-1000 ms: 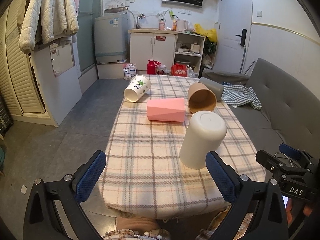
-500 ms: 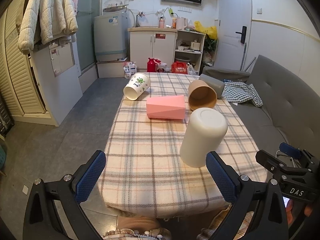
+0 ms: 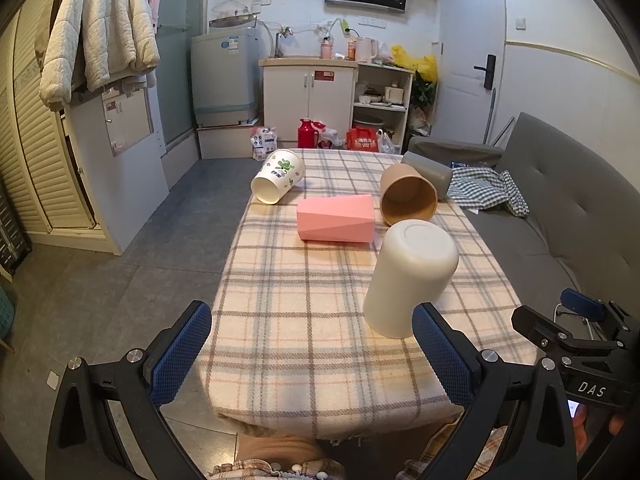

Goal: Flip cup upside down

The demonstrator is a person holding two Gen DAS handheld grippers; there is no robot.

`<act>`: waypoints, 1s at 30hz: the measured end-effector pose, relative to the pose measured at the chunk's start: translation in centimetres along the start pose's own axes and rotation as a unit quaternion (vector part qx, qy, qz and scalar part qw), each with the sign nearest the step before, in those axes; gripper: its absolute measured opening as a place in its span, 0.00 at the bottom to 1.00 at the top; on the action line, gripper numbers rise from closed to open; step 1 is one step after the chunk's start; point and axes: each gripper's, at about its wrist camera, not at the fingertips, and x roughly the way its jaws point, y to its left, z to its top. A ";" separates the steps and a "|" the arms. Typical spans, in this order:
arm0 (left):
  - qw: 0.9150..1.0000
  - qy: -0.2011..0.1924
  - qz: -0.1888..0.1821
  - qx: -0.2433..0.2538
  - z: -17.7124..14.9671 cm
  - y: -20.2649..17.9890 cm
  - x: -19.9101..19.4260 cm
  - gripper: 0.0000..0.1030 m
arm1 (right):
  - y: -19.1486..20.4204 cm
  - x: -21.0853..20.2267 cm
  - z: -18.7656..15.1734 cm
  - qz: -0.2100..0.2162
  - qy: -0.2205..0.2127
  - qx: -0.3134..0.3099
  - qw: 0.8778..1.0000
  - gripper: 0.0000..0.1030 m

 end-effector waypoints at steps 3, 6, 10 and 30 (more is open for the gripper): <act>1.000 0.001 0.000 0.004 0.0 -0.2 0.0 1.00 | 0.1 0.0 0.0 -0.002 0.001 -0.001 1.000 1.00; 1.000 0.000 0.000 0.004 0.0 -0.3 0.0 1.00 | 0.2 0.1 0.0 -0.002 0.002 -0.005 1.000 1.00; 1.000 0.001 -0.001 0.006 0.0 -0.4 0.0 1.00 | 0.2 0.1 -0.1 -0.002 0.003 -0.005 1.000 1.00; 1.000 0.002 0.001 0.008 -0.1 -0.5 0.1 1.00 | 0.3 0.2 -0.2 -0.002 0.004 -0.004 1.000 1.00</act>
